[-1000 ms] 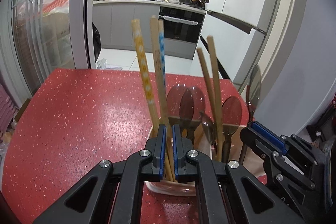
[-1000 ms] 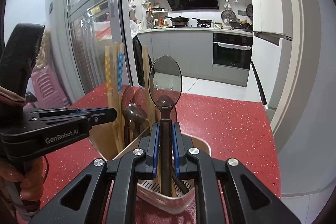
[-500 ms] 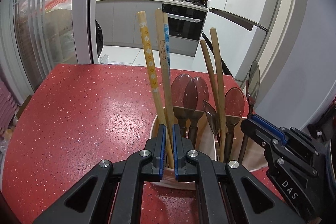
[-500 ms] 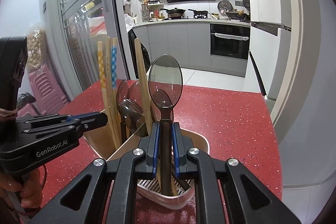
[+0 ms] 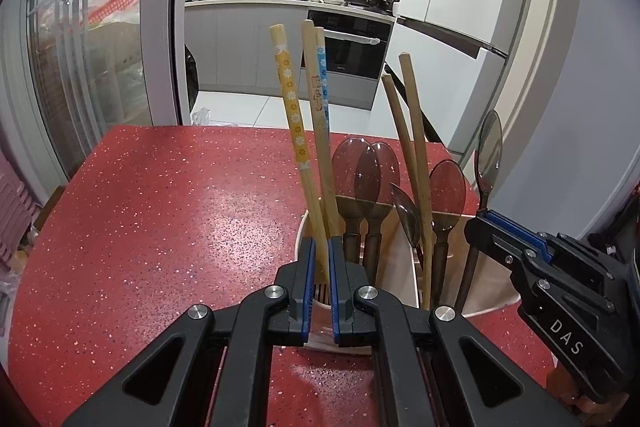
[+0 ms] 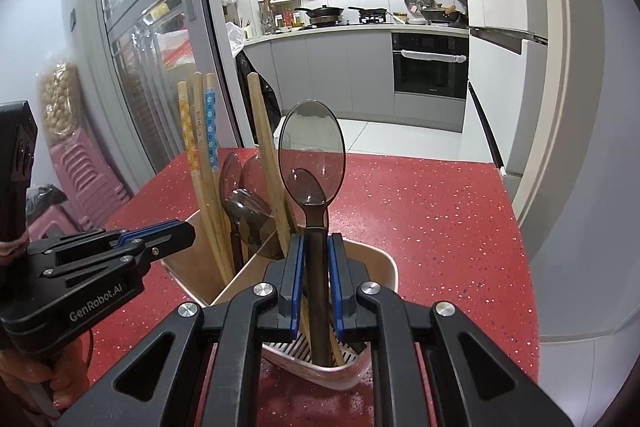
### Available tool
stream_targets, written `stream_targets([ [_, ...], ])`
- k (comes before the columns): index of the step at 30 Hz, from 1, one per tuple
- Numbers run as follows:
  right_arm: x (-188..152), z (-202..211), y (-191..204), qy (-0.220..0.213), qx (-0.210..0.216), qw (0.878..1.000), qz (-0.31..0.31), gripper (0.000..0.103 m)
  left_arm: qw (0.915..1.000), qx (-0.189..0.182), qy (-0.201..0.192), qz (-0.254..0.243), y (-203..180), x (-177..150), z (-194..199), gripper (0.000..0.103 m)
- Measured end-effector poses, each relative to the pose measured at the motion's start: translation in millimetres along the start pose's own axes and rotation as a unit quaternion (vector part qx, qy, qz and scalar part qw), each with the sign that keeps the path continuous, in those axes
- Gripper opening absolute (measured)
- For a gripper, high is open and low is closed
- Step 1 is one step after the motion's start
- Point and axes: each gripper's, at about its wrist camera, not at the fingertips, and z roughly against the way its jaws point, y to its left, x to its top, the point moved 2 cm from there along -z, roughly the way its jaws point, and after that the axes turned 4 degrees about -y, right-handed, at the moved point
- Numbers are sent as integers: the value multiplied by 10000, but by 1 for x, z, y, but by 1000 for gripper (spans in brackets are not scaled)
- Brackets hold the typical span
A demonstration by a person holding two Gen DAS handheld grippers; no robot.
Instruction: Organize utensils
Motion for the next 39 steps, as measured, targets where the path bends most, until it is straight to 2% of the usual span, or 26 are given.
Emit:
stream_targets([
  [4,0,1,2,92,-2,9999,-45,16,10000,-14,-47,-58,0,-1,6,32],
  [9,1,5,3,125,41,9997,-197,33,9999,59,-137,-66,3,-2,14,32],
  [20,0,25,11,207,143,9990,-371,47,9997,161,-165,80,22,-9,26,32],
  [25,-6,29,17,437,147,9982,-376,60,9995,215,-53,213,32,-15,29,32],
  [31,-18,41,20,634,118,9967,-488,71,9992,354,38,188,40,-26,33,32],
  [39,-41,54,26,890,12,9939,-655,77,9992,359,121,83,42,-48,41,33],
])
